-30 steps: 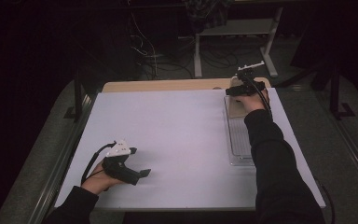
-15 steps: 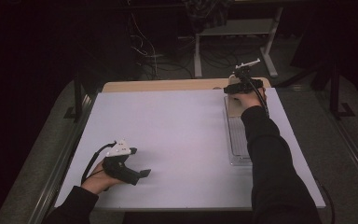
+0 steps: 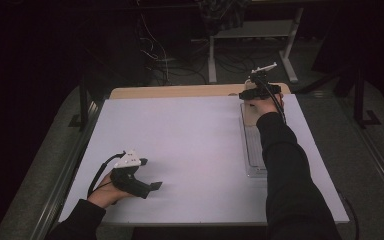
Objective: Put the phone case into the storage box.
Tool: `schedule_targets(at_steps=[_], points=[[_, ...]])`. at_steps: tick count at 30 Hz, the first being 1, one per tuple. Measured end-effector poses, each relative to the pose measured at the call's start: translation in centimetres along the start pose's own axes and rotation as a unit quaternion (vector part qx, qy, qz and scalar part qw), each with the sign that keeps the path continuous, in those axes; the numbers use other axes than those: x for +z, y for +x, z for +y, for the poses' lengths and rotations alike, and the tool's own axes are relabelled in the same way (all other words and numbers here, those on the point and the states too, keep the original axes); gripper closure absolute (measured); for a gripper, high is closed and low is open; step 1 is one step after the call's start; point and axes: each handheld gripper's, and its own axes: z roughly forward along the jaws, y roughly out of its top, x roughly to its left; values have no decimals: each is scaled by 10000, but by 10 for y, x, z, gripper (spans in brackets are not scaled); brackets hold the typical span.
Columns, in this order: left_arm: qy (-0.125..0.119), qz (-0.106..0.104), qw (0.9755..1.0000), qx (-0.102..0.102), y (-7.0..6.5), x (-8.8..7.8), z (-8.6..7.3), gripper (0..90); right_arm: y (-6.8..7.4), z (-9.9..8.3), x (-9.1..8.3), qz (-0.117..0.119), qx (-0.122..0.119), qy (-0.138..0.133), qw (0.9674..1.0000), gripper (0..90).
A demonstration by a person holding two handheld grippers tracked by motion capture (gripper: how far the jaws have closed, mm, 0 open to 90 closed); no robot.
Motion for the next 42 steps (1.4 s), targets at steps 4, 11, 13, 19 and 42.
schedule_targets(at_steps=[4,11,13,19,42], points=[[15,-9,10000,14,0,0,0,4,1,-1,3,-6,14,71,10000,56],[10,-15,10000,15,0,0,0,4,0,-2,5,30,39,114,9999,55],[-32,-29,10000,-33,-1,1,0,4,0,-2,5,33,37,125,9999,55],[-21,-39,10000,-40,-1,1,0,4,-1,-3,6,67,58,164,9998,54],[3,-32,10000,-19,-1,1,0,4,-3,-4,9,180,112,232,9995,8]])
